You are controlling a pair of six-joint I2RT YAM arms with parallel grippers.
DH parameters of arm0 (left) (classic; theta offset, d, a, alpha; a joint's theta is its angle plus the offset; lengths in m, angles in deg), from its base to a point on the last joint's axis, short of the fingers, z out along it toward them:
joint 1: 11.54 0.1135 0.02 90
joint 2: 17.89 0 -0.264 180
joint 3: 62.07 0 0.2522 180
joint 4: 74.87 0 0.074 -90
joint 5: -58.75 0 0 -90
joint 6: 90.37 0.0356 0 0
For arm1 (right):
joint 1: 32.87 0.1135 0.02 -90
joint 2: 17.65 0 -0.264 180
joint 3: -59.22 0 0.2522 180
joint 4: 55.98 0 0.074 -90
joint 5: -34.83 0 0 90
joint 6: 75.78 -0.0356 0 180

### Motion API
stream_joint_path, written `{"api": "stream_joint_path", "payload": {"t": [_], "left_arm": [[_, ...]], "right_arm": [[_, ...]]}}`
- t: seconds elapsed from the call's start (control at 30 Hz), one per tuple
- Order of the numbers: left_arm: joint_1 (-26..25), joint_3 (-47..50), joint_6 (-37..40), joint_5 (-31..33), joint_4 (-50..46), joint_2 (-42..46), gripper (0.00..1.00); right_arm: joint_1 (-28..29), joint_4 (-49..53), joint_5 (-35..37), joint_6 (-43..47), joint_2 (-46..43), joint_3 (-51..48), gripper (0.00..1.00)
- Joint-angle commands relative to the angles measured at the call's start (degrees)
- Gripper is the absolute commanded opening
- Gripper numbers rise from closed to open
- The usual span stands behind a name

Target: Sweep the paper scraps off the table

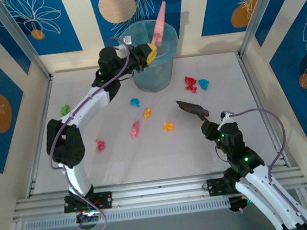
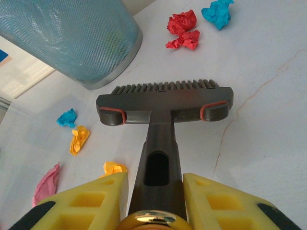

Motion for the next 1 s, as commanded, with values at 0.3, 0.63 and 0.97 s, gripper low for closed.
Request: {"api": "stream_joint_path", "payload": {"t": [0.3, 0.63, 0.97], "left_arm": [[-13.5, 22.3, 34.9, 8.5, -15.1, 25.6, 0.00], [-23.5, 35.6, 45.3, 24.5, -37.8, 39.3, 0.00], [-28.5, 42.3, 49.1, 32.7, -60.1, 51.1, 0.00]], "right_arm": [[0.0, -1.0, 3.9, 0.1, -0.4, 0.2, 0.00], [-0.1, 0.8, 6.0, -0.6, -0.7, 0.5, 0.00], [-0.1, 3.1, 10.1, -0.7, -0.7, 1.4, 0.00]]}}
